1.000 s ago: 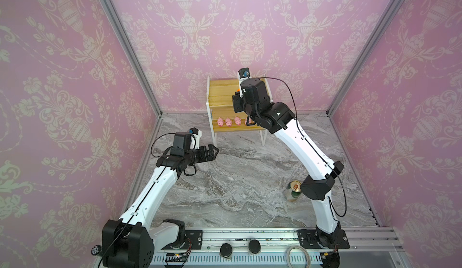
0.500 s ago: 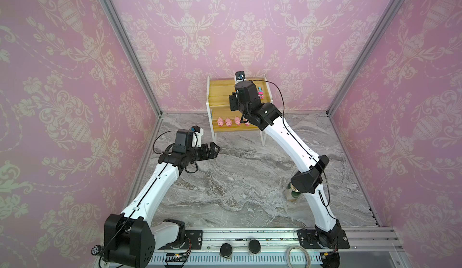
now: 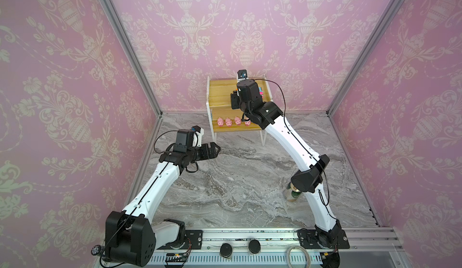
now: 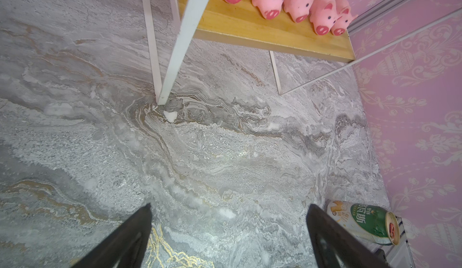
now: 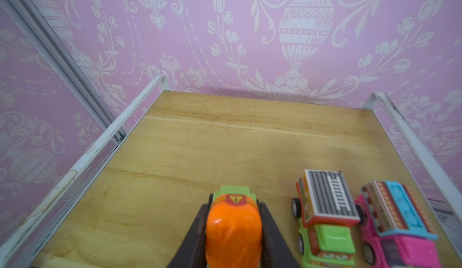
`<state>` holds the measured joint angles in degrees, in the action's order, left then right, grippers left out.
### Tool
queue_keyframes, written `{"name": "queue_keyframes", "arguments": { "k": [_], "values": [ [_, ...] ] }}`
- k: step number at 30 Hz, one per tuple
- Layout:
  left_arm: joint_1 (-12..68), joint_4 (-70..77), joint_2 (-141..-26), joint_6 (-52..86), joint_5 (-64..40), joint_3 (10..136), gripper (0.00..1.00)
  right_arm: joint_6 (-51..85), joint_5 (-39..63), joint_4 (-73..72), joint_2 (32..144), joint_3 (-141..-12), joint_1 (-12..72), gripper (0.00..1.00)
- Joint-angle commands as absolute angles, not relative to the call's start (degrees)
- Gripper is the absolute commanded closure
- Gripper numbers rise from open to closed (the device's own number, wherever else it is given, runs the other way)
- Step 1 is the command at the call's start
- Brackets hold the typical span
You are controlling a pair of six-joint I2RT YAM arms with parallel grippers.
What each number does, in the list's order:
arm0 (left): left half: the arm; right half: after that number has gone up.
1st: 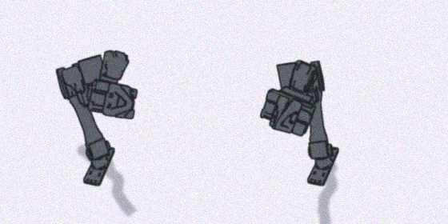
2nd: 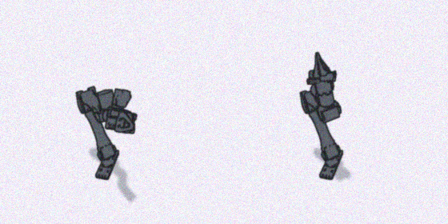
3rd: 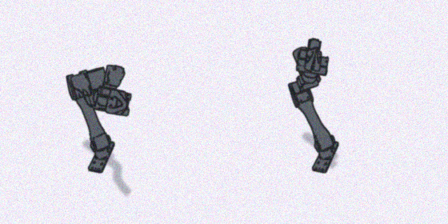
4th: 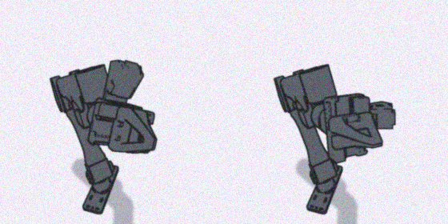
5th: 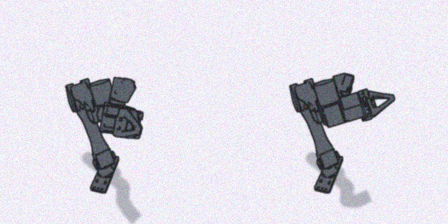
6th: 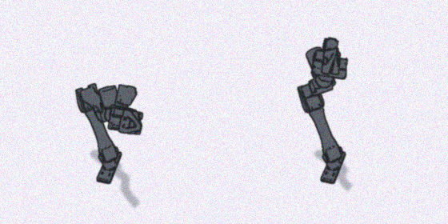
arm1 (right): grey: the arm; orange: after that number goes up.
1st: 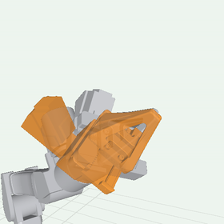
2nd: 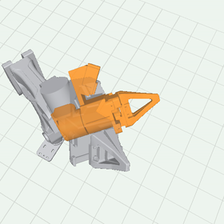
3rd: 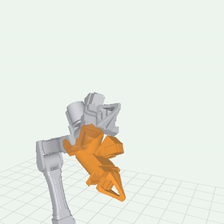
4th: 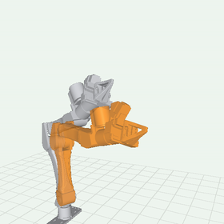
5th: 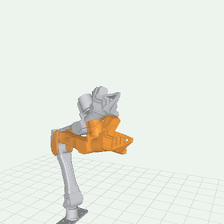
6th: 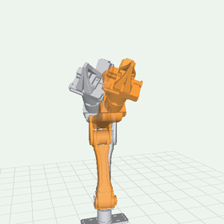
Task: Organize plastic toys on shelves
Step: Place the plastic toy on the shelf.
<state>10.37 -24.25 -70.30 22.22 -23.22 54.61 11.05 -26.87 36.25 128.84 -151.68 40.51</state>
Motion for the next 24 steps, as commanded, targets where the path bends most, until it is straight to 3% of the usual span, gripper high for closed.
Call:
{"name": "queue_keyframes", "arguments": {
  "k": [1, 24],
  "values": [
    [10.73, -23.64, -70.79, 22.69, -22.9, 55.09, 0.02, 12.66, -25.97, 35.33, 130.56, -153.47, 40.31, 0.7],
    [10.75, -22.72, -71.01, 23.03, -23.07, 54.32, 0.02, 12.5, -25.82, 34.63, 132.5, -155.07, 39.91, 0.6]
  ]
}}
